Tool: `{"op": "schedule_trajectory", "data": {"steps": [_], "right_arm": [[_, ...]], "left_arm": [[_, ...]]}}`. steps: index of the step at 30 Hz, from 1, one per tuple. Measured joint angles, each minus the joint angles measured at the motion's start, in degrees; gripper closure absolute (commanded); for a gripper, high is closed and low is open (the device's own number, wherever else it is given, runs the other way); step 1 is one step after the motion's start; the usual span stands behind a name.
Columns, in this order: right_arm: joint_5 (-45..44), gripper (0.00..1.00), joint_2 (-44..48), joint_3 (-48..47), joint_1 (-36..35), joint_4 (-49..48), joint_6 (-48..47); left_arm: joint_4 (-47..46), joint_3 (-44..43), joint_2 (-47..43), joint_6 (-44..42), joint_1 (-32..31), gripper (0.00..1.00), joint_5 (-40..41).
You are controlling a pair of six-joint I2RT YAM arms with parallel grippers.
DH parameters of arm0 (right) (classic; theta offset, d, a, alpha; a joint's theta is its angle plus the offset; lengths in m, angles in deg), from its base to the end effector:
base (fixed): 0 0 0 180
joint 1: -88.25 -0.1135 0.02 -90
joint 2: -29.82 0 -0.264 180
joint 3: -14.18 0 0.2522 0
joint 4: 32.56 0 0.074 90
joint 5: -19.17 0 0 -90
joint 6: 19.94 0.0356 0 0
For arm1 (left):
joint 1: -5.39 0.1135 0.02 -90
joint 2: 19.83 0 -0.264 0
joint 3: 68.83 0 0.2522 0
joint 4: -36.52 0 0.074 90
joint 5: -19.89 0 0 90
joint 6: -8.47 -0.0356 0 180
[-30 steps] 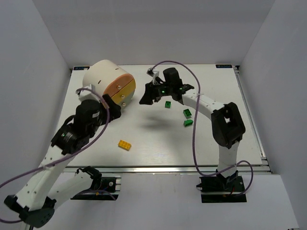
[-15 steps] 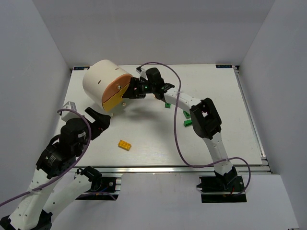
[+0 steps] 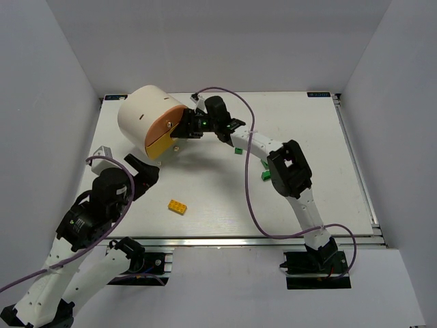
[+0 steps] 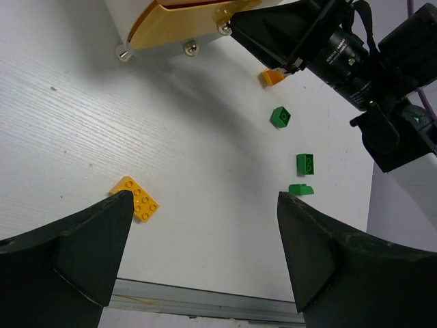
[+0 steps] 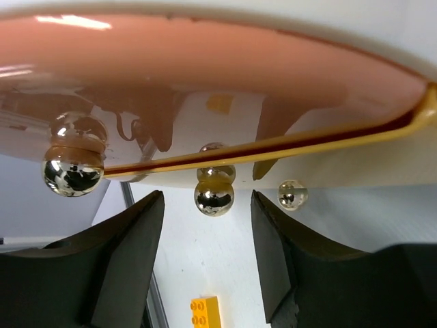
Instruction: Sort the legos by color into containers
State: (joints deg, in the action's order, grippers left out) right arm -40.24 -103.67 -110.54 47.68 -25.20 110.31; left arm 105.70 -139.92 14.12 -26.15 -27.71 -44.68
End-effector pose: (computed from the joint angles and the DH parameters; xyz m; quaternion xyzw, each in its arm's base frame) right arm 0.4071 0.3724 0.2375 -0.1607 0.7706 0.5363 0.3047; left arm 0.0854 -0.0375 0.3569 -0.2695 0.8167 -0.1918 0.4729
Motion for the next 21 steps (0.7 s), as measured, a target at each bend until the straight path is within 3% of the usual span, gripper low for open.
{"op": "schedule_trajectory", "data": {"steps": [8,12,15,21], "right_arm": [[0.35,0.49,-2.45,-1.01,-0.76,-1.11,0.52],[1.16,0.71,-3.10,-1.16,-0.81,-2.08,1.07],[1.36,0.81,-3.10,-0.85,-0.81,-3.52,1.14],[2.23,0.87,-0.02,7.93,-0.28,-12.41,1.60]], "left_arm": [[-0.13,0.66,-0.81,1.16,0.00,0.04,-0.09],[-0.20,0.66,-0.31,1.31,0.00,0.04,-0.61],[-0.52,0.90,0.37,1.49,0.00,0.04,-1.07],[-2.10,4.44,0.42,2.54,0.00,0.04,-2.75]]}}
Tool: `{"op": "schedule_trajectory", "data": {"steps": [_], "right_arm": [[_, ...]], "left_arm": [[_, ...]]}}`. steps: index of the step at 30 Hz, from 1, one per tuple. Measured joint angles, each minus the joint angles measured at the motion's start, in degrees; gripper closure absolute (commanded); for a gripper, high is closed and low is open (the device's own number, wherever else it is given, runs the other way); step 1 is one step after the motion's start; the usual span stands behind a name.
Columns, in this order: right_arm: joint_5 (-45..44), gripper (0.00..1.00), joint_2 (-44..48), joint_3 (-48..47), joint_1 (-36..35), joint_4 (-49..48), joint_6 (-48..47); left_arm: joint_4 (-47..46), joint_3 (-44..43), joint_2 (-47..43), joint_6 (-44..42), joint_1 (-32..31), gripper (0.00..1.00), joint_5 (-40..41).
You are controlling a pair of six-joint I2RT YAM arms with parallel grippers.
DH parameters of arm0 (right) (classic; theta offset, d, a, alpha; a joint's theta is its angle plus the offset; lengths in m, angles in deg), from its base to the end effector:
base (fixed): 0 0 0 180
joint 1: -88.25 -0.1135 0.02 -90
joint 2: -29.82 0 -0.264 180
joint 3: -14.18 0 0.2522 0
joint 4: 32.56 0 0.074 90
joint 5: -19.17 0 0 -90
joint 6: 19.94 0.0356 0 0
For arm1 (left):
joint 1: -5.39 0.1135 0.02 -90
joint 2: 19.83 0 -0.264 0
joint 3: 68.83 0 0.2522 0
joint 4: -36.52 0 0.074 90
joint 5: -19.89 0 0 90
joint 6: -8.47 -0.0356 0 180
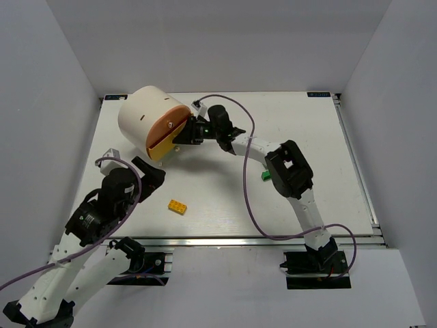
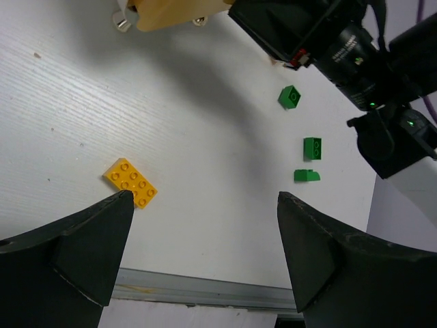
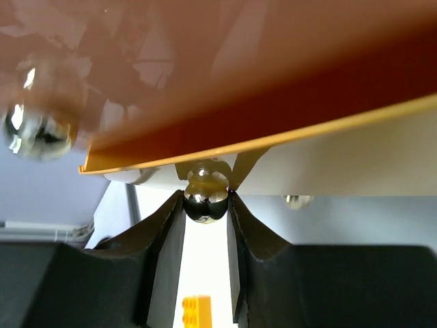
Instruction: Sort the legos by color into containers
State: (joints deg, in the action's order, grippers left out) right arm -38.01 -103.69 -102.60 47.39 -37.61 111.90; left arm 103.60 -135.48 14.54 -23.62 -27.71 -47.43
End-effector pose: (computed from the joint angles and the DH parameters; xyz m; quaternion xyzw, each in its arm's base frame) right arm 0.3996 0.3712 0.2113 -0.1720 0.7453 0.5646 0.3100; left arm 0.0938 -0.0448 0.3362 -0.2756 0.8290 -0.2019 0.4427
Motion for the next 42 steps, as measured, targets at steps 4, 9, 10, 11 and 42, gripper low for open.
{"op": "schedule_trajectory", "data": {"steps": [4,9,10,11,42], "right_arm": [[1.01,0.88,6.23,10.93,0.96,-4.66,0.00],[2.45,0.87,12.55,21.42,2.29,-8.28,-0.42],[2.71,0.86,13.75,23.19,2.58,-8.76,-0.50],[2.97,0.83,14.69,24.52,2.73,-8.96,-0.63],[8.22,0.30,41.00,43.80,14.73,12.68,-33.14]], "left_arm": [[-1.27,3.45,-0.35,1.51,0.00,0.04,-1.86],[-2.75,7.82,-0.02,3.78,-0.02,0.04,-4.72],[-2.91,8.48,0.44,4.39,-0.02,0.04,-5.18],[-2.97,9.01,1.01,4.85,-0.02,0.04,-5.62],[-15.02,18.78,34.23,21.22,-0.50,0.19,-9.55]]}}
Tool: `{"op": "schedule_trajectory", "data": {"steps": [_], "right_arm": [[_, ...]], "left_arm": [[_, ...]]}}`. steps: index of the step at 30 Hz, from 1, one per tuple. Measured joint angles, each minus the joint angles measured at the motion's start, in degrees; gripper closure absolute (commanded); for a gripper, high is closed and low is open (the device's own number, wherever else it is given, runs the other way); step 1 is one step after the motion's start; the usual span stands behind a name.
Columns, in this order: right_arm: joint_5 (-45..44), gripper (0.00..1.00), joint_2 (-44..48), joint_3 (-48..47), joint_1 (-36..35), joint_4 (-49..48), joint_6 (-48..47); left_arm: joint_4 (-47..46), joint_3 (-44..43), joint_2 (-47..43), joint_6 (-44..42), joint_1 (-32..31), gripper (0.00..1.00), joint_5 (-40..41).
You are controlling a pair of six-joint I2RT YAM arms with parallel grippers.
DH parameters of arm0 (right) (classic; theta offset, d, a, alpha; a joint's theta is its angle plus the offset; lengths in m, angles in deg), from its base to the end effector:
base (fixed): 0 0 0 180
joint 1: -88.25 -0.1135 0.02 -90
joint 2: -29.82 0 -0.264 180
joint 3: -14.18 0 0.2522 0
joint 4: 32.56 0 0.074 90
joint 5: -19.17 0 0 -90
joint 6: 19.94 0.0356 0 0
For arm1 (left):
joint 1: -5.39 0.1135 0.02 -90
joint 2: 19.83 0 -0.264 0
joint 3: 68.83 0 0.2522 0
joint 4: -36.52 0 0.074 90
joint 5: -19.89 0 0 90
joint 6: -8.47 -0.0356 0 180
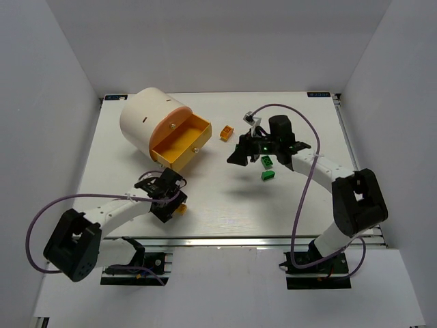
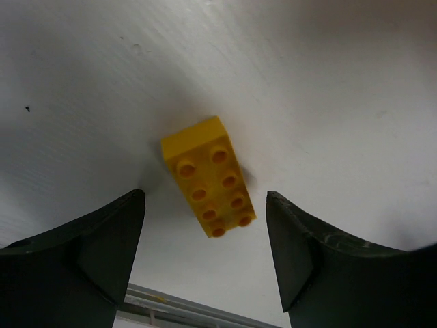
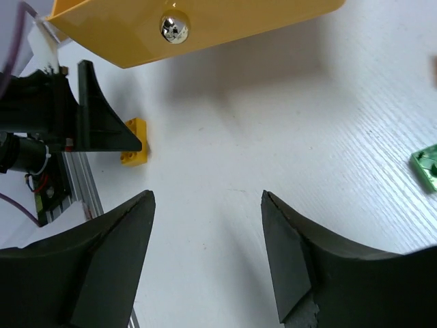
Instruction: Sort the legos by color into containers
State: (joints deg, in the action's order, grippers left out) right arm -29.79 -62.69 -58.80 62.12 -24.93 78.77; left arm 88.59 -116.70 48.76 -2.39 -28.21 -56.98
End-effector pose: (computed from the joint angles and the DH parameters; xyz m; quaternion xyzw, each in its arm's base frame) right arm 0.3120 0.1791 0.2469 -0.3017 0.7623 0.4316 0.3763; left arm 0.1641 -0.0993 0.1662 -0.3959 0.8991 -0.0612 0.1764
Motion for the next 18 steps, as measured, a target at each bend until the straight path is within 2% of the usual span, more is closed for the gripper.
{"op": "schedule_trajectory", "data": {"steps": [5,9,15,16,18], "right_arm": [[-0.09,0.30,3.50,2.29,1.53,0.13,-0.42],[-0.09,0.31,5.62,3.93,2.34,0.04,-0.42],[0.00,0.32,6.99,5.27,3.32,-0.02,-0.37],[0.00,0.32,7.08,5.40,3.50,-0.02,-0.37],[0.02,0.32,7.30,5.60,3.76,0.00,-0.39]], "left_arm": [[-0.35,-1.81,4.81,0.90,0.00,0.23,-0.33],[0.00,-4.57,8.70,1.16,0.00,0.33,-0.79],[1.79,-6.05,10.69,1.64,0.00,0.58,-1.90],[2.05,-5.90,10.25,1.64,0.00,0.68,-2.19],[3.26,-5.16,8.70,1.51,0.00,0.77,-2.71]]}}
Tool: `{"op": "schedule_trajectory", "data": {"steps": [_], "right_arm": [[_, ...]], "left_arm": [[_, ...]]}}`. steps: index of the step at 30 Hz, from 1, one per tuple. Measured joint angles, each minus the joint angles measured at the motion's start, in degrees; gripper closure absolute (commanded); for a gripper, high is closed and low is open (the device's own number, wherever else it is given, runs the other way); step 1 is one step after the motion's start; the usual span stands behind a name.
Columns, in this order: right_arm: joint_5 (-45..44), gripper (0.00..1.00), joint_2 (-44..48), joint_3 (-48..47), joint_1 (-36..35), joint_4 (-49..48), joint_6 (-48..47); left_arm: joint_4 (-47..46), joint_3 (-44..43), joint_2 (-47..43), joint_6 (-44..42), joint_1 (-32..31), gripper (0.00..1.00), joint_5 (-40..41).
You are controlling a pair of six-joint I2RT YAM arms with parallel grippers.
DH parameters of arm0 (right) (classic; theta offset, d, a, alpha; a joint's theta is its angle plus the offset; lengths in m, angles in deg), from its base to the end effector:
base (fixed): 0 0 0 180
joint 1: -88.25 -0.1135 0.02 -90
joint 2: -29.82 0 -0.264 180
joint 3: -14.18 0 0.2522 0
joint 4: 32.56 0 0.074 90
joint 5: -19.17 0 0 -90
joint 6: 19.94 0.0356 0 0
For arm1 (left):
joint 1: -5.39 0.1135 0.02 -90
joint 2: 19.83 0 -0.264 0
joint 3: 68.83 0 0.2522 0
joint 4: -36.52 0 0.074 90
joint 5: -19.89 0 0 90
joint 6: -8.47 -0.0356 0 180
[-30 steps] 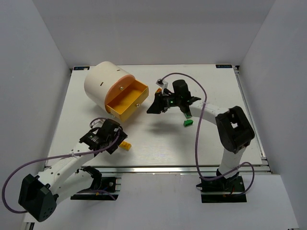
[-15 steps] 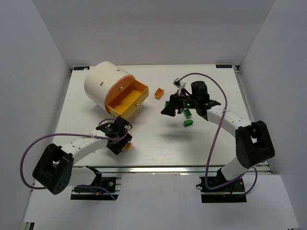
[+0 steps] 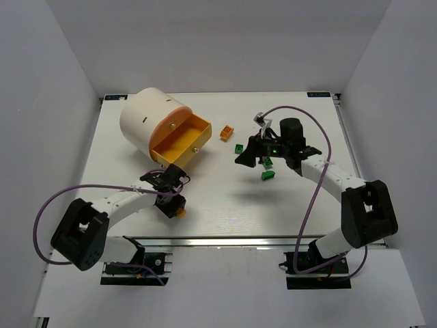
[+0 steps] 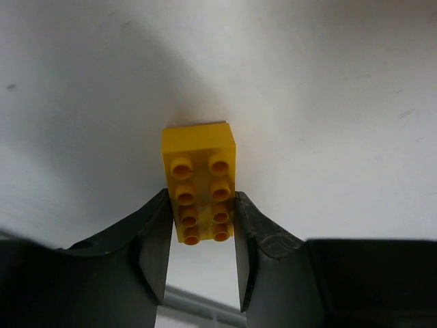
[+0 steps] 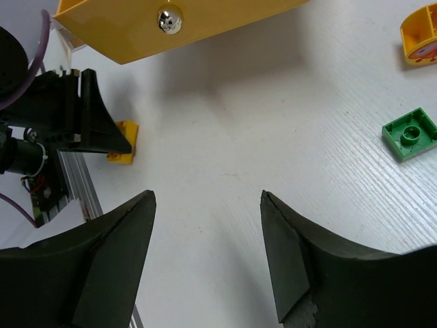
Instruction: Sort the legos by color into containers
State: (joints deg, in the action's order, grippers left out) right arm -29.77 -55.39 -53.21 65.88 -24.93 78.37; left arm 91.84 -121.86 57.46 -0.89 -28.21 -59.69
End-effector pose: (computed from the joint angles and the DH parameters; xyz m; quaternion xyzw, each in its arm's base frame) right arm 0.2954 0.1469 0.2561 -0.2828 0.7629 0.4182 0.4038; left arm 0.1798 -0.1117 0.1602 -0.4033 0.9061 -0.0269 0.1250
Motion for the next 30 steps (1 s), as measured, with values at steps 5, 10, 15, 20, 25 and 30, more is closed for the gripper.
{"op": "schedule_trajectory", "data": {"steps": [5,10,15,20,25,30], "right_arm": [[0.70,0.44,0.90,0.09,0.57,0.09,-2.05],[2.54,1.00,1.36,0.13,0.61,1.75,-8.98],[2.73,1.00,1.36,0.20,0.57,4.48,-14.05],[1.90,0.96,0.79,-0.20,0.57,7.34,-15.85],[0.26,0.85,-0.44,-1.90,0.55,9.38,-16.02],[-1.22,0.68,-0.68,-3.52,0.55,10.40,-16.13]], "left_arm": [[6.71,0.85,-9.70,-1.53,-0.24,0.93,-0.92],[6.43,-3.28,-23.82,-12.50,-0.50,0.92,-3.61],[2.36,-9.57,-31.85,-26.27,-0.66,0.97,-6.34],[1.92,-20.46,-26.29,-38.80,-0.66,0.95,-6.29],[-0.13,-35.36,-11.78,-54.07,-0.37,0.92,-3.06],[-2.38,-42.45,-0.74,-68.15,0.26,0.90,2.40]]}}
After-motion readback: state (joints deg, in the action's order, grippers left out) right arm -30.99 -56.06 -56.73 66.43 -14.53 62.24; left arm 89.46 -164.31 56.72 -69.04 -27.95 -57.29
